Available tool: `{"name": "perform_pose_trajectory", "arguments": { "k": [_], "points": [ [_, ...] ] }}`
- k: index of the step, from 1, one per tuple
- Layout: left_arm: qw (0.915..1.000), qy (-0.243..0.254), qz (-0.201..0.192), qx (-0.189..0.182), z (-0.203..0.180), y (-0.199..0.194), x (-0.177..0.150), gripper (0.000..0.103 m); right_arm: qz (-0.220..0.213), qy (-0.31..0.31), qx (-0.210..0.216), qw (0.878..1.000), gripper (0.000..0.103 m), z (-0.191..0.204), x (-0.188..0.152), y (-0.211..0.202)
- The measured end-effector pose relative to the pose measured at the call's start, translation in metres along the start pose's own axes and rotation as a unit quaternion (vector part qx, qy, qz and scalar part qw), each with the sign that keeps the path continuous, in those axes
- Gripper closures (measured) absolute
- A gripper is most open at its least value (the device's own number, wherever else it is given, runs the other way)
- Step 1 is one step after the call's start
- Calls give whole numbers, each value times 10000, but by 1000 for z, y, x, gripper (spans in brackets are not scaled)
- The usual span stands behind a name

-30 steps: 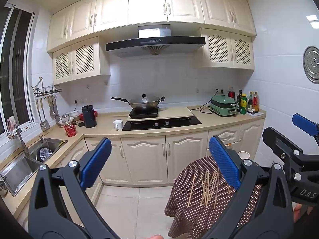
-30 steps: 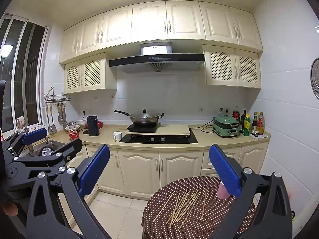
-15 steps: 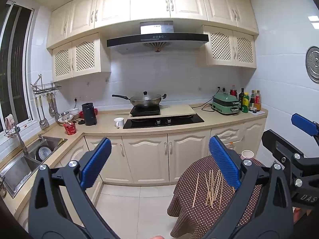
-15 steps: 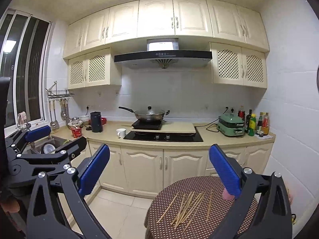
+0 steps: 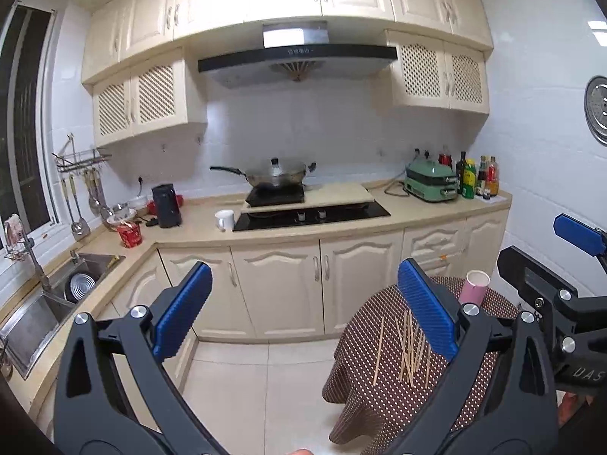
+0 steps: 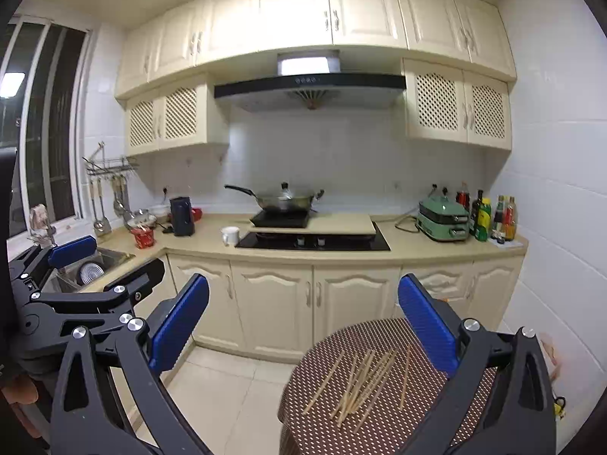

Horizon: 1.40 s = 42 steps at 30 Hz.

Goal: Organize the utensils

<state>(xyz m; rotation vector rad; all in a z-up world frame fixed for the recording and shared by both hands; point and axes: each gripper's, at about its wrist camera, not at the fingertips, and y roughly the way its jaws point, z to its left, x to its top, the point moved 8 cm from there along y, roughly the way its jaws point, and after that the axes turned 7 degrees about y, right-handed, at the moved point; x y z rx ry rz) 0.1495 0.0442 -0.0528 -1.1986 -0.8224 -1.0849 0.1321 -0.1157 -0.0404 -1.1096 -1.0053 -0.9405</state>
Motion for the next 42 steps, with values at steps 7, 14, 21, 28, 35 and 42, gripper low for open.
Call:
{"name": "perform_pose_trajectory", "arguments": {
  "k": [7, 14, 21, 28, 35, 42],
  "points": [
    [9971, 36, 586, -490, -31, 51, -23, 7, 561, 210, -116, 9981, 20, -31, -31, 35],
    [9811, -44, 1528, -1183, -80, 142, -70, 7, 1452, 511, -94, 9880, 44, -78, -85, 106],
    [9533, 41, 2701, -1353, -131, 244, -131, 7, 2373, 678, -215, 9688, 61, -130, -134, 181],
    [9265, 139, 3495, -1389, -168, 319, -175, 7, 3069, 1011, -384, 9456, 63, -189, -171, 238],
    [9035, 353, 4021, -1438, -193, 368, -208, 12, 3522, 1242, -611, 9256, 63, -242, -197, 284],
    [8773, 538, 4556, -1411, -206, 406, -244, 21, 4160, 1264, -852, 8965, 63, -281, -237, 324]
  ]
}}
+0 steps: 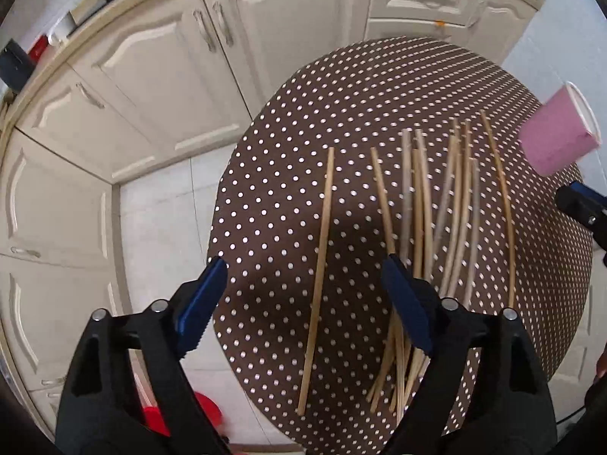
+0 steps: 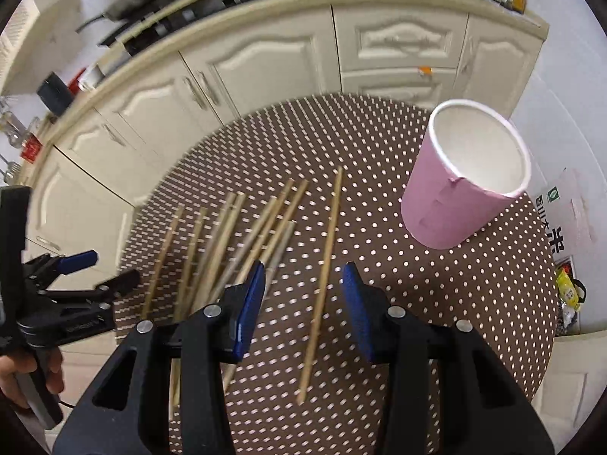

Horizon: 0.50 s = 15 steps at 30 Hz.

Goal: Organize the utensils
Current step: 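Lower the left tool onto a wooden stick and close it while the right tool grasps another stick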

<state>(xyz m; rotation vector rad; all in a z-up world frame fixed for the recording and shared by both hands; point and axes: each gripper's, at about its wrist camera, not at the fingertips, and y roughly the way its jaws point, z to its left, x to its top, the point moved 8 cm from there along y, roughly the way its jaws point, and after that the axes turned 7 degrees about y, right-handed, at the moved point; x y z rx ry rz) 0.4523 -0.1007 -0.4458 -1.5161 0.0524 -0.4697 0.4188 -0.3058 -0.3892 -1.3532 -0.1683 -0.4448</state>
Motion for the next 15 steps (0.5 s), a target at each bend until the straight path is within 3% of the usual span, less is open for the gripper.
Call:
{"name": "perform_pose_trajectory", "arguments": {
  "k": [3, 6, 10, 15],
  "points": [
    [9999, -36, 141, -25, 3, 12, 7, 27, 271, -73, -110, 9995, 63, -3, 4, 23],
    [9996, 3, 275, -68, 2, 23, 13, 41, 465, -233, -288, 9982, 63, -3, 9, 44],
    [9989, 142, 435, -66, -1, 36, 20, 46, 634, -393, -565, 9956, 63, -8, 15, 64],
    [9978, 225, 611, -140, -6, 49, 29, 60, 785, -398, -651, 9940, 63, -14, 19, 82]
  ]
}}
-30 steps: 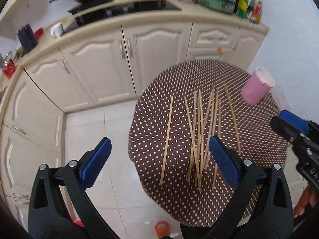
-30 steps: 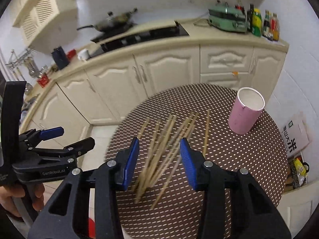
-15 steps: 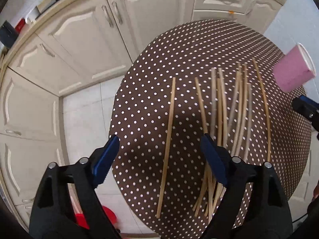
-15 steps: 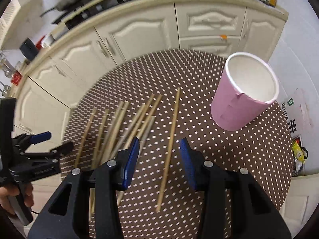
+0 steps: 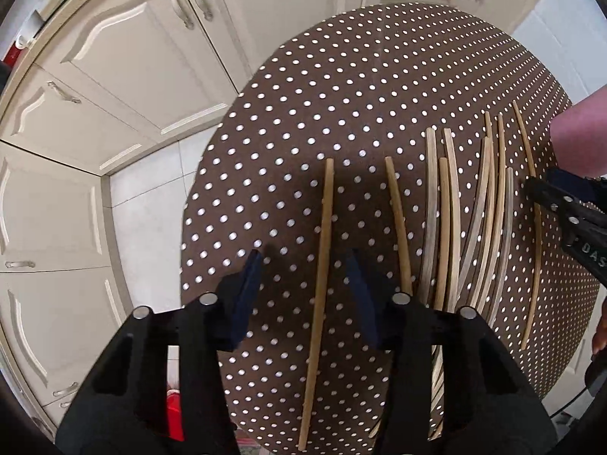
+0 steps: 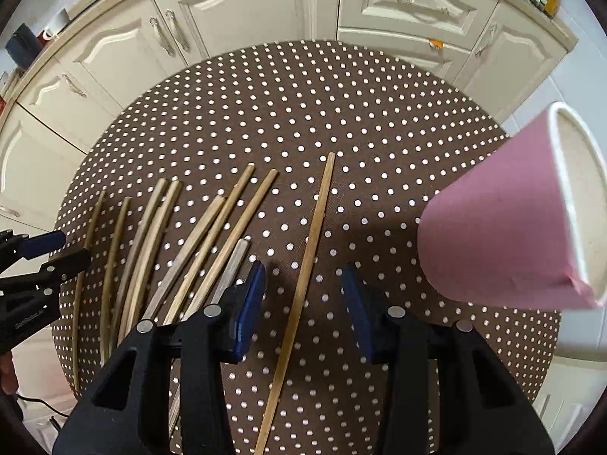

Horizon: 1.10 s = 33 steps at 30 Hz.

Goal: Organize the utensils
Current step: 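Lower the left tool onto a wooden stick and close it while the right tool grasps another stick, then lift the held sticks with both tools and carry them over the pink cup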

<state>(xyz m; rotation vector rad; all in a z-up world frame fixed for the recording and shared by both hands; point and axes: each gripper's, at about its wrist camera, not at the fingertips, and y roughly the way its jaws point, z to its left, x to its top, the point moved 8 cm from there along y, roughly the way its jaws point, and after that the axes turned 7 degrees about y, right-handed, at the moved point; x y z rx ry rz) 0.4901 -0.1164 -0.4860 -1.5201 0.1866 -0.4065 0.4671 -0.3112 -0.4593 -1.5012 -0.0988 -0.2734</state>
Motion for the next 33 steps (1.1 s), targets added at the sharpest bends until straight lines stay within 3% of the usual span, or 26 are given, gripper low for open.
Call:
{"name": "perform_pose_trajectory", "arguments": {
  "k": [2, 6, 8, 11, 13, 17, 21, 26, 33],
  "points": [
    [10000, 49, 71, -40, -2, 4, 3, 68, 62, 31, 14, 10000, 63, -1, 1, 5],
    [9998, -57, 64, -152, 2, 17, 17, 72, 34, 27, 17, 10000, 62, 0, 6, 11],
    [9998, -71, -12, -168, 3, 19, 23, 86, 4, 38, -10, 10000, 66, -1, 9, 11],
    [9997, -34, -34, -246, -4, 19, 28, 96, -55, 20, -31, 10000, 86, -4, 11, 10],
    [9994, -27, -92, -321, -9, 18, 31, 97, -28, 24, -1, 10000, 97, -3, 13, 11],
    [9981, 2, -233, -579, -19, 7, 36, 97, 5, 178, 282, 9994, 98, 3, 10, 4],
    [9961, 142, -526, -689, -28, -16, 45, 97, -242, 469, 652, 9965, 98, 2, 10, -24],
    [9900, 369, -1035, -886, -37, -66, 51, 97, -653, 737, 966, 9904, 98, 3, 15, -67],
    [9759, 714, -1737, -1116, -35, -142, 34, 97, -1322, 1009, 1423, 9757, 98, 15, 5, -136]
  ]
}}
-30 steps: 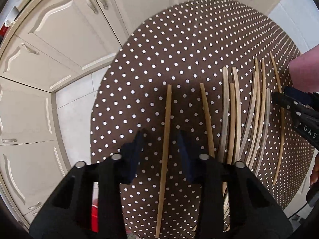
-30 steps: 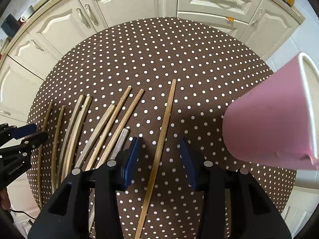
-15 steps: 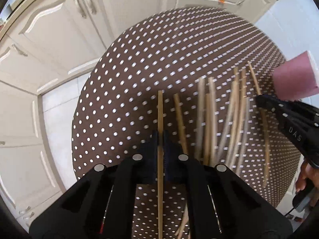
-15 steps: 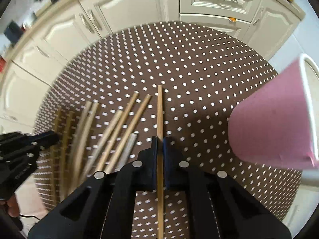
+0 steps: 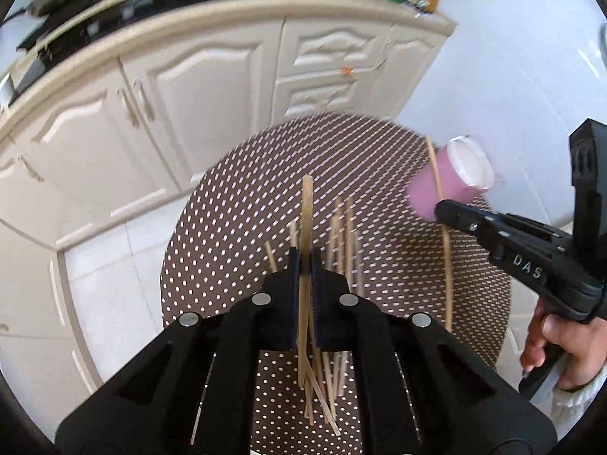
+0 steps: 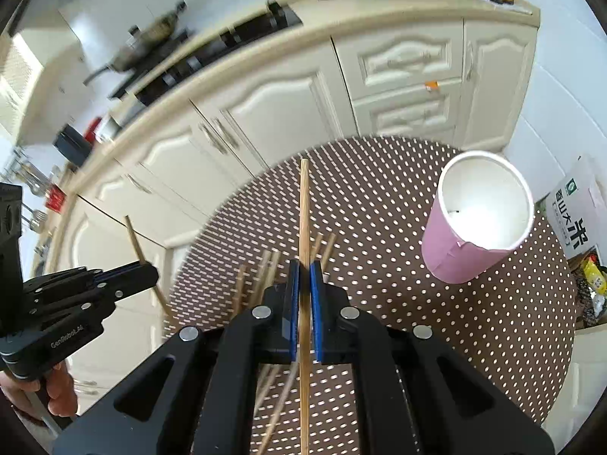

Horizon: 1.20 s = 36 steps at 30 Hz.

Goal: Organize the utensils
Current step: 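Lift the held sticks with both tools and carry them over the pink cup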

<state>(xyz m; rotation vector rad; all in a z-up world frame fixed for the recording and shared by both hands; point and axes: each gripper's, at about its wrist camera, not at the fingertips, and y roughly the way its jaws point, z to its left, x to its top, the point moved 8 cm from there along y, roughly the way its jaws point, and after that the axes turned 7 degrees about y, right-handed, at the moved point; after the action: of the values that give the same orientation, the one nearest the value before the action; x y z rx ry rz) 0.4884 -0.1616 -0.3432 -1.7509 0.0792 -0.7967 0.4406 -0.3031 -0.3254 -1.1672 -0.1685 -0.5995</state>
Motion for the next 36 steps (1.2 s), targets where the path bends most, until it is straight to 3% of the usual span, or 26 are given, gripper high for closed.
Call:
{"name": "perform_pose_trajectory", "arguments": {
  "k": [15, 21, 28, 36],
  "points": [
    [9911, 760, -870, -660, -74, -72, 34, 97, -989, 207, 262, 9945, 98, 5, 0, -83],
    [9836, 988, -1212, -904, -106, -94, 58, 97, -1617, 195, 125, 9866, 98, -3, 24, -107],
    [9740, 908, -1712, -1176, -124, -117, 103, 97, -2464, 232, -203, 9687, 98, -28, 66, -130],
    [9707, 744, -1902, -1269, -138, -95, 158, 97, -2972, 438, -512, 9524, 98, -71, 109, -126]
  ]
}}
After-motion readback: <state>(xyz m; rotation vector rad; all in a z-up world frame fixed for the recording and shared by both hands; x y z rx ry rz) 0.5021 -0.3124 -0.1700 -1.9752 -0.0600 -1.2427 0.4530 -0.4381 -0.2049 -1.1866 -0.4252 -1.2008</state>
